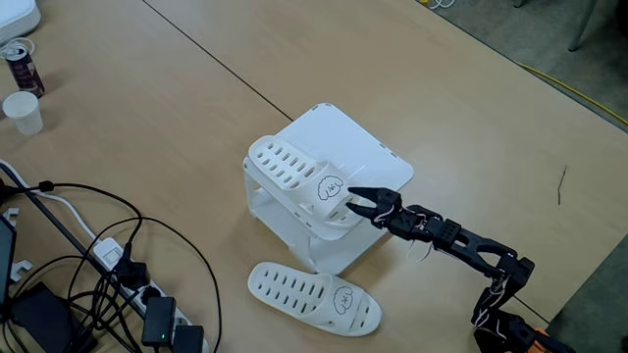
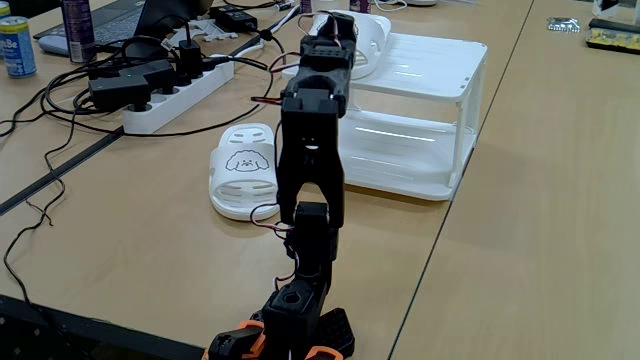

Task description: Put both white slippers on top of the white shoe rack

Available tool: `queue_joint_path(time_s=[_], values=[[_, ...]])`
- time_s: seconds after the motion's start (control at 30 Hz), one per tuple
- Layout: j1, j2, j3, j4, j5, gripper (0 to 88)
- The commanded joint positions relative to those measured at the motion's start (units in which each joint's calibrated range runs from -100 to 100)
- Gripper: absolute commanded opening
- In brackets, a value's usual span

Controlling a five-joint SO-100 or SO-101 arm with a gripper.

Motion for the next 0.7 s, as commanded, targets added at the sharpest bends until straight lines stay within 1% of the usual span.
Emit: queue_joint_path(time_s=[0.0,0.3,0.43,0.53,0.67], values=[[0.0,-7.3,0.9,-0.1,0.4,17.4],[0.6,-18.6,11.5,-0.1,0.4,17.4],[4.9,-21.9,16.9,-0.3,0.4,17.4],[8.3,-21.7,17.0,-0.3,0.4,17.4],[10.3,-20.0,16.8,-0.3,0.4,17.4]])
